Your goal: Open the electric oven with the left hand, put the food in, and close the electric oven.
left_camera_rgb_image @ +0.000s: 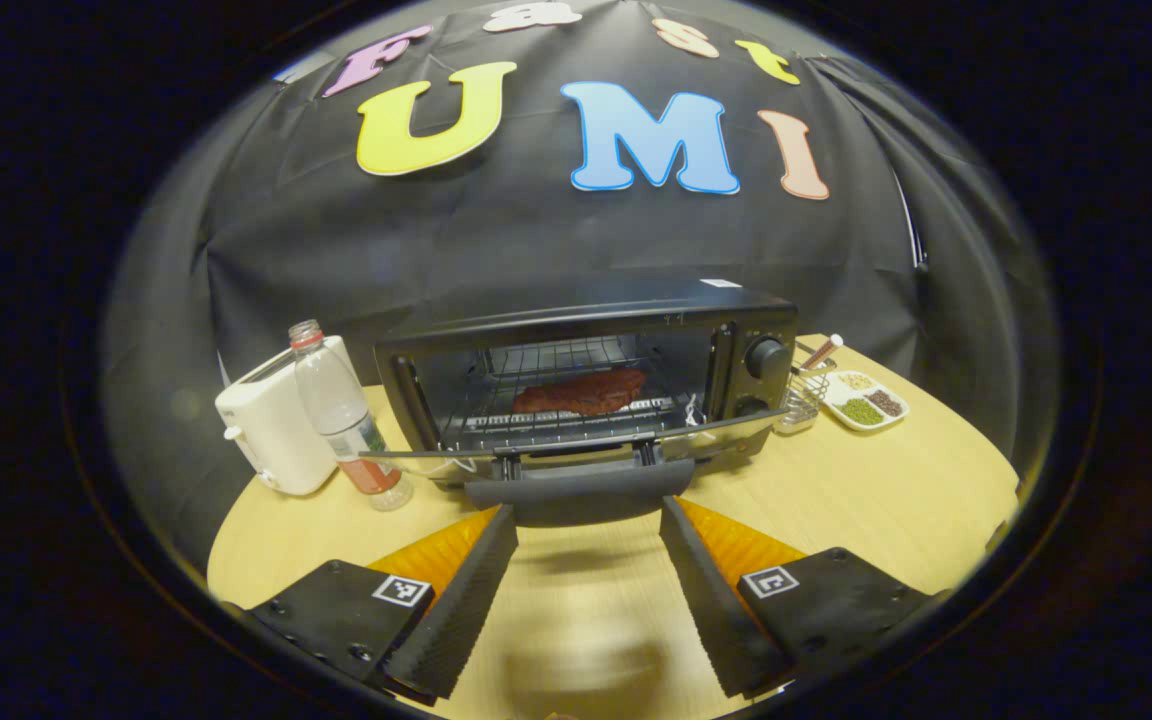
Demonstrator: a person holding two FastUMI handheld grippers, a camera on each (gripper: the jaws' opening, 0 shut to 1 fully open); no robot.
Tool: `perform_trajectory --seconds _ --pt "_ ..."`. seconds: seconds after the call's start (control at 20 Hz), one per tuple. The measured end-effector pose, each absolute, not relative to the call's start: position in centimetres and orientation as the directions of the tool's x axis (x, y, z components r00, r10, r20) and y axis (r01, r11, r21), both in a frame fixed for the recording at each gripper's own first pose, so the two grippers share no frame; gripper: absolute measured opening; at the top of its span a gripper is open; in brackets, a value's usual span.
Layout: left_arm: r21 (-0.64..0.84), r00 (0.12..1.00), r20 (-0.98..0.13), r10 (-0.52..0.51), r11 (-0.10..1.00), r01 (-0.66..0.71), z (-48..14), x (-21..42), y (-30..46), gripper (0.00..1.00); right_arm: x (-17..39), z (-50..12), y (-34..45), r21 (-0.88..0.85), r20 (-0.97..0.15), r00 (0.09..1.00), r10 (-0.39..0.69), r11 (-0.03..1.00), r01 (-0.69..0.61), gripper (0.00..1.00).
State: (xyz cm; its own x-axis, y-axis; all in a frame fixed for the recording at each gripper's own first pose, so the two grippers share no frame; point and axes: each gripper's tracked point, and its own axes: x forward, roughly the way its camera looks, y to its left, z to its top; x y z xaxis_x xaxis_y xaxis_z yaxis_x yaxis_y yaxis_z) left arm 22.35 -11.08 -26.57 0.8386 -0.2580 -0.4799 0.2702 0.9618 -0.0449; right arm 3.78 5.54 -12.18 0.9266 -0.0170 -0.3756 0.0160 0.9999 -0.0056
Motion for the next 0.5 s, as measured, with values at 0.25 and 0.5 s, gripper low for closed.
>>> perform_trajectory --seconds 0.25,0.5 --pt "-0.052 0.853 -0.450 -0.264 0.961 0.271 -24.5 24.4 -11.0 1.00 3.9 -12.3 5.9 -0.011 -0.377 0.926 -0.027 1.000 0.024 0.97" --pt "-0.052 0.868 -0.411 -0.280 0.957 0.285 -22.7 25.6 -11.2 0.97 4.1 -12.4 6.4 -0.007 -0.374 0.927 -0.031 1.000 0.031 0.97"
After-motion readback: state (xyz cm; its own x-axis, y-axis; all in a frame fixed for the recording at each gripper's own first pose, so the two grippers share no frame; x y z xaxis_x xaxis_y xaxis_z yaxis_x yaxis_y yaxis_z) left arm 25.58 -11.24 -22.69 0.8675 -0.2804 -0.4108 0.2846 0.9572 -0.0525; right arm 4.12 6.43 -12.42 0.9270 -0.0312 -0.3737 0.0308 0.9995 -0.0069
